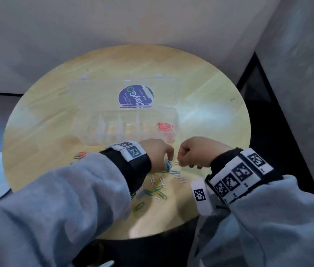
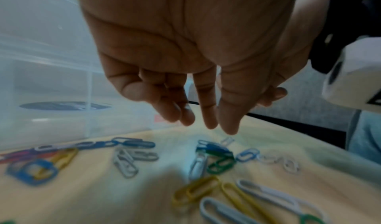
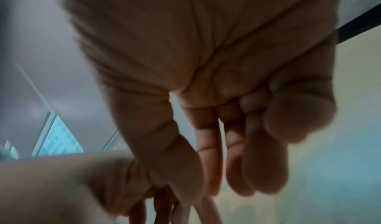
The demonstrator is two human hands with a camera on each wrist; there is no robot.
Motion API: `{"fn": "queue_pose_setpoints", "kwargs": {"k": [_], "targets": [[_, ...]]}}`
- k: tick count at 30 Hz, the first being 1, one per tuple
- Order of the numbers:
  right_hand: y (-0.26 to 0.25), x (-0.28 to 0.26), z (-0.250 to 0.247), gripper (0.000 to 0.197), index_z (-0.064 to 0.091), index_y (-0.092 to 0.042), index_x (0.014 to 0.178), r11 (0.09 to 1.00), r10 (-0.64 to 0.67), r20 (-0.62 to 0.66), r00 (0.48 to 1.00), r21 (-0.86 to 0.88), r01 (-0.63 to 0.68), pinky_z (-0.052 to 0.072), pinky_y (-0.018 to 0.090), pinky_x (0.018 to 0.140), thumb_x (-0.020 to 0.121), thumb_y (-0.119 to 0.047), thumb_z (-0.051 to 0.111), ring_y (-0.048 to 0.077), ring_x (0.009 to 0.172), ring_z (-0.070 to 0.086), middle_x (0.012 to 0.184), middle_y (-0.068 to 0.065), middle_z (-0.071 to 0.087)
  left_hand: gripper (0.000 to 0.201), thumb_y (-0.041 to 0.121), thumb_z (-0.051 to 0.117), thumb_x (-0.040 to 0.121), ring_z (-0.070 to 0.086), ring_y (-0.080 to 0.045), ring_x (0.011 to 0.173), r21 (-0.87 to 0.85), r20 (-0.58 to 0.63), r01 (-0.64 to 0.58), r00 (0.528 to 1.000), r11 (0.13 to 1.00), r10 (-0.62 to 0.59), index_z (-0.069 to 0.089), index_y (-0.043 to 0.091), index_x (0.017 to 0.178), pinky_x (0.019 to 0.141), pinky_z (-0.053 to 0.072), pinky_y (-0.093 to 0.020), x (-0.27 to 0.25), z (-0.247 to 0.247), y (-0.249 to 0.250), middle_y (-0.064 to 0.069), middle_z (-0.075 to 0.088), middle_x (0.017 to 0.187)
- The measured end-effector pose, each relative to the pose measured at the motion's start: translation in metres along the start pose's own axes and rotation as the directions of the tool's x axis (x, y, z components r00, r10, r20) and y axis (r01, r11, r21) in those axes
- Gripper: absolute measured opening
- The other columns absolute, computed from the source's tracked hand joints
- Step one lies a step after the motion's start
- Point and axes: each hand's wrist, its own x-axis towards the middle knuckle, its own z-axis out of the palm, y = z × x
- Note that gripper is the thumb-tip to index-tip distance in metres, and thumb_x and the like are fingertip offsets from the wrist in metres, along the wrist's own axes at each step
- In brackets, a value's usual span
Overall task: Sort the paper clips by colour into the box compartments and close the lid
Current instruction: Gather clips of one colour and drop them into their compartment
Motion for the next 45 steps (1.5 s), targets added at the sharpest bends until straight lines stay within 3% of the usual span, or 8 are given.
{"fn": "queue_pose_setpoints", "kwargs": {"k": [3,9,16,24,28,35,40,45], "targets": [[-0.003,0.0,0.01,0.01,0.065,-0.013,0.094,0.992,-0.022,0.015,1.0,-0.123,0.024,0.041,0.024,0.06,0.085,-0.013,0.06,0.019,0.074,0.052,0.076,0.001,0.056,0.029,0.029,0.059,0.085,0.056,-0.022,0.102,0.037,0.02,-0.036,0.999,0.999,0.035,0.06,0.031,0.114,0.07,0.036,-0.027,0.005,0.004,0.003,0.0,0.055,0.111],[-0.005,0.014,0.029,0.022,0.068,-0.01,0.103,0.943,-0.029,0.032,0.999,-0.332,0.038,0.042,0.025,0.07,0.084,-0.015,0.059,0.022,0.09,0.06,0.105,0.008,0.067,0.024,0.028,0.065,0.083,0.058,-0.022,0.1,0.044,0.022,-0.017,1.0,0.999,0.016,0.064,0.023,0.106,0.069,0.036,-0.026,0.013,0.008,-0.002,-0.002,0.059,0.11],[-0.003,0.027,0.035,0.012,0.064,-0.012,0.094,0.921,-0.037,0.02,0.999,-0.386,0.042,0.04,0.025,0.069,0.083,-0.013,0.059,0.021,0.081,0.054,0.099,0.01,0.067,0.018,0.022,0.061,0.086,0.05,-0.016,0.083,0.004,0.038,0.002,0.999,1.0,-0.002,0.064,0.019,0.103,0.061,0.035,-0.024,0.021,0.01,-0.009,-0.001,0.063,0.109],[0.002,0.029,0.029,0.018,0.069,-0.004,0.094,0.944,-0.011,0.017,1.0,-0.328,0.016,0.043,0.026,0.065,0.08,-0.013,0.061,0.021,0.075,0.055,0.083,0.007,0.062,0.004,0.021,0.061,0.086,0.05,-0.015,0.081,-0.024,0.017,0.023,1.0,0.999,-0.023,0.057,0.021,0.086,0.051,0.03,-0.017,0.02,0.013,-0.017,0.003,0.056,0.089],[0.002,0.027,0.022,0.002,0.063,-0.014,0.08,0.965,-0.019,-0.022,1.0,-0.263,0.013,0.044,0.027,0.066,0.079,-0.013,0.062,0.019,0.076,0.055,0.081,0.003,0.061,0.022,0.019,0.062,0.084,0.049,-0.016,0.08,-0.01,-0.014,0.0,1.0,1.0,0.0,0.046,0.024,0.069,0.051,0.03,-0.019,0.021,0.014,-0.018,0.003,0.054,0.09],[0.007,0.022,0.008,0.012,0.056,-0.015,0.074,0.999,-0.017,-0.014,1.0,-0.041,0.016,0.044,0.023,0.056,0.079,-0.004,0.057,0.016,0.059,0.055,0.065,0.0,0.058,0.03,0.021,0.07,0.077,0.048,-0.011,0.067,-0.182,-0.091,0.026,0.995,0.983,-0.043,0.046,0.023,0.06,0.054,0.034,-0.022,0.016,0.005,-0.021,0.009,0.05,0.067],[0.007,0.027,0.006,0.024,0.065,-0.014,0.078,0.965,-0.022,0.022,1.0,0.261,0.015,0.049,0.022,0.058,0.083,-0.001,0.045,0.017,0.049,0.049,0.057,0.001,0.05,0.027,0.012,0.068,0.081,0.052,-0.012,0.056,-0.568,0.007,0.105,0.992,0.816,-0.124,0.048,0.018,0.064,0.061,0.046,-0.027,-0.002,-0.012,-0.044,0.002,0.057,0.059],[-0.001,0.035,0.011,0.026,0.055,-0.006,0.069,0.915,-0.02,0.091,0.996,0.403,-0.018,0.051,0.028,0.058,0.085,0.003,0.038,0.022,0.054,0.052,0.063,0.012,0.052,0.031,-0.005,0.044,0.089,0.049,-0.007,0.041,-0.809,0.127,0.171,0.985,0.562,-0.117,0.041,0.012,0.063,0.041,0.037,-0.013,-0.019,-0.011,-0.05,-0.006,0.053,0.059]]}}
